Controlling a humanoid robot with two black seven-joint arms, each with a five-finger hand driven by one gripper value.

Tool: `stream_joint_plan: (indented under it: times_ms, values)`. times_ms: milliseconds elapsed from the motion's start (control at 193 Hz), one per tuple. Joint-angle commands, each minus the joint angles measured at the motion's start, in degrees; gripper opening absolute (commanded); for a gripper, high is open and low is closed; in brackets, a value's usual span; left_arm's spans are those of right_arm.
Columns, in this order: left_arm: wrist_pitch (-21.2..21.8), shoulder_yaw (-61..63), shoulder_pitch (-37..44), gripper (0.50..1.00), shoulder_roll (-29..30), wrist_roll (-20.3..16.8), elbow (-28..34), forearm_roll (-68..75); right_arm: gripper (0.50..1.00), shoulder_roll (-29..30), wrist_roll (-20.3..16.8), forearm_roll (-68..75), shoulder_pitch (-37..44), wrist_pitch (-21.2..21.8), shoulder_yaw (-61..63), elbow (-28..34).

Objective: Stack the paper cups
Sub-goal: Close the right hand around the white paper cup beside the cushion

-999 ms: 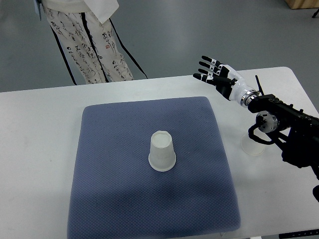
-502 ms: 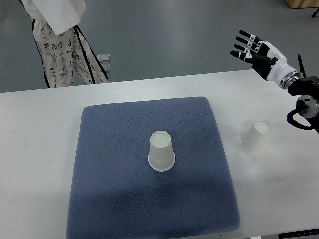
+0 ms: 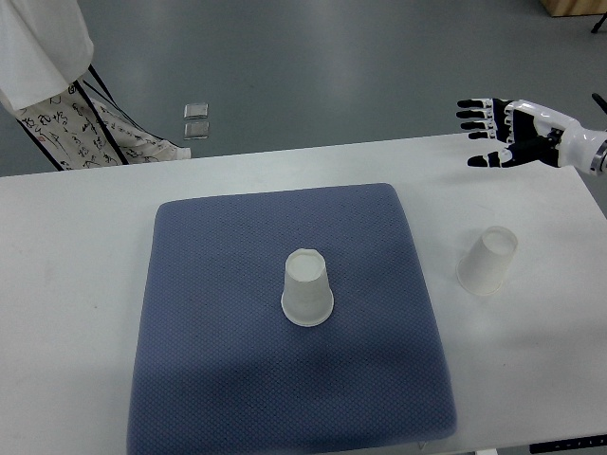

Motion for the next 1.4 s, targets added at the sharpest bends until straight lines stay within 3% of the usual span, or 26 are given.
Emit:
stream_joint_plan:
  times_ms: [0,166,331,429,507,1149,1293,1397]
  values:
    - [0.0,0.03,0.0,1.0,0.0,0.0,-0.03,0.0,0.926,-3.57,3.1,-8.8,0.09,0.71,-0.23,5.02]
    - [0.0,0.03,0.0,1.0,0.0,0.0,-0.03,0.0,0.926,-7.44,6.27,-19.35,0.01,-0.89,-5.24,13.55]
    - [0.0,0.03,-0.01,1.0,0.0,0.0,0.06,0.0,0.926,-10.95,7.68,-28.31,0.36,-11.52,-13.93,19.44]
    - [0.0,0.02,0.0,1.0,0.0,0.0,-0.03,0.0,0.926,-11.3,7.59,-32.1,0.62,-17.58,-18.77,19.44]
    - [0.0,0.02,0.0,1.0,0.0,0.0,-0.03,0.0,0.926,-11.3,7.24,-32.36,0.62,-20.05,-20.88,19.18]
    - [0.0,0.03,0.0,1.0,0.0,0.0,-0.03,0.0,0.901,-8.32,4.87,-32.8,-0.35,-27.79,-25.19,15.31]
    - [0.0,0.03,0.0,1.0,0.0,0.0,0.06,0.0,0.801,-7.7,4.87,-32.98,-0.35,-28.31,-26.33,15.22]
    - [0.0,0.03,0.0,1.0,0.0,0.0,-0.03,0.0,0.764,-7.35,4.87,-33.42,-0.26,-28.31,-26.33,14.6]
